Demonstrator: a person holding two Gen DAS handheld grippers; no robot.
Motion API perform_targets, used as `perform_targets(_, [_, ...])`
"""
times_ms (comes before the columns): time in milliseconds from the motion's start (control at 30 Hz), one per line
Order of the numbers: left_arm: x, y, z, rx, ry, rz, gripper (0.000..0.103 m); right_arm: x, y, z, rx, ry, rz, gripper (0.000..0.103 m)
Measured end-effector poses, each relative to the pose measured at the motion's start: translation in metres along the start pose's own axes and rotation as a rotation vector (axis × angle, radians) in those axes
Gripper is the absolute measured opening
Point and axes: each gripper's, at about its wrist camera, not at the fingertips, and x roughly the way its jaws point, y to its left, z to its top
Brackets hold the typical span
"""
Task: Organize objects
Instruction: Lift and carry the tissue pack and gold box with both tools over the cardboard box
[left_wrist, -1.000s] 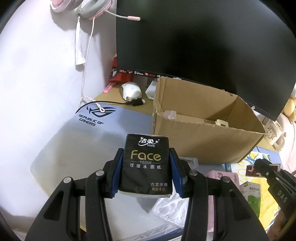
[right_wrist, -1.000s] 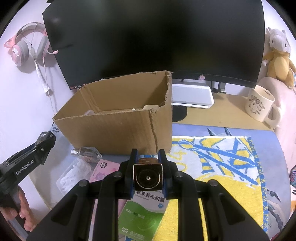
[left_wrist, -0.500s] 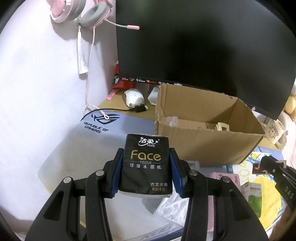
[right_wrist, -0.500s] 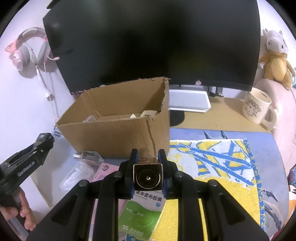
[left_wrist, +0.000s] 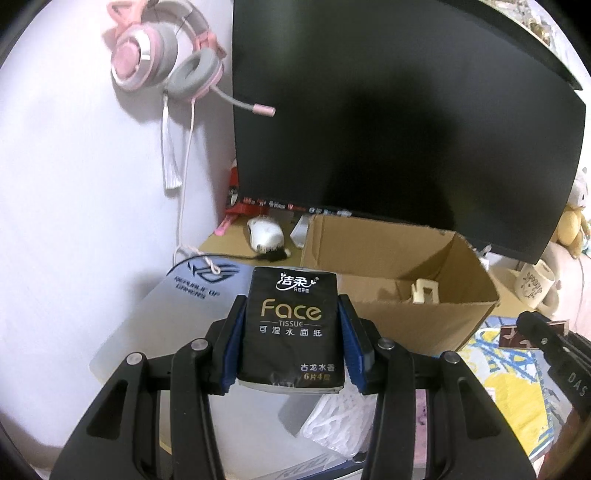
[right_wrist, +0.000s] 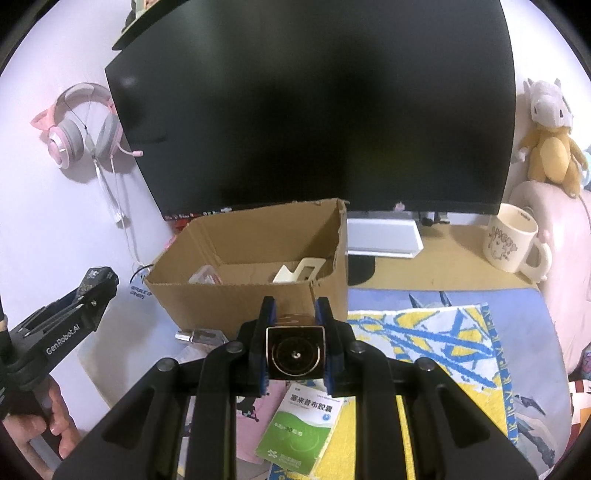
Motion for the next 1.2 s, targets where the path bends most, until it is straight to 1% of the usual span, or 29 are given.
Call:
perform_targets(167, [-0.007,-0.006,0.009,0.016,-0.032,-0.003,0.045,-0.002,-0.001,0.007,0.0,-0.015,0.0,0.023])
perform_targets(300, [-0.006,-0.014,0.014,0.035,-0.042,0.0,0.045,-0.005,-0.002,0.015,-0.003,-0.029,-0.004,0.023])
perform_targets(433, [-0.004,-0.016,0.018,0.025,-0.048,-0.01,0.045,-0.006,-0.002,0.022,0.002,-0.047,-0.005,0.023])
perform_targets(633, [-0.004,-0.019,0.027,0.018,-0.053,-0.027,0.045,0.001,0.001,0.026,-0.016,-0.036,-0.013,0.023])
perform_targets(867, [-0.015,-0.028,0.039,0.05,-0.1,-0.021,0.045,-0.005,0.006,0.039,-0.029,-0.076,0.004,0.023])
perform_targets(1067, [-0.013,-0.024,0.05,0.021,-0.116,-0.042,0.045,-0.011,0.007,0.053,-0.032,-0.116,0.008,0.023])
perform_targets(1200, [-0.008,-0.019,0.055,-0.007,-0.116,-0.04,0.045,-0.01,0.006,0.06,-0.029,-0.131,0.006,0.023])
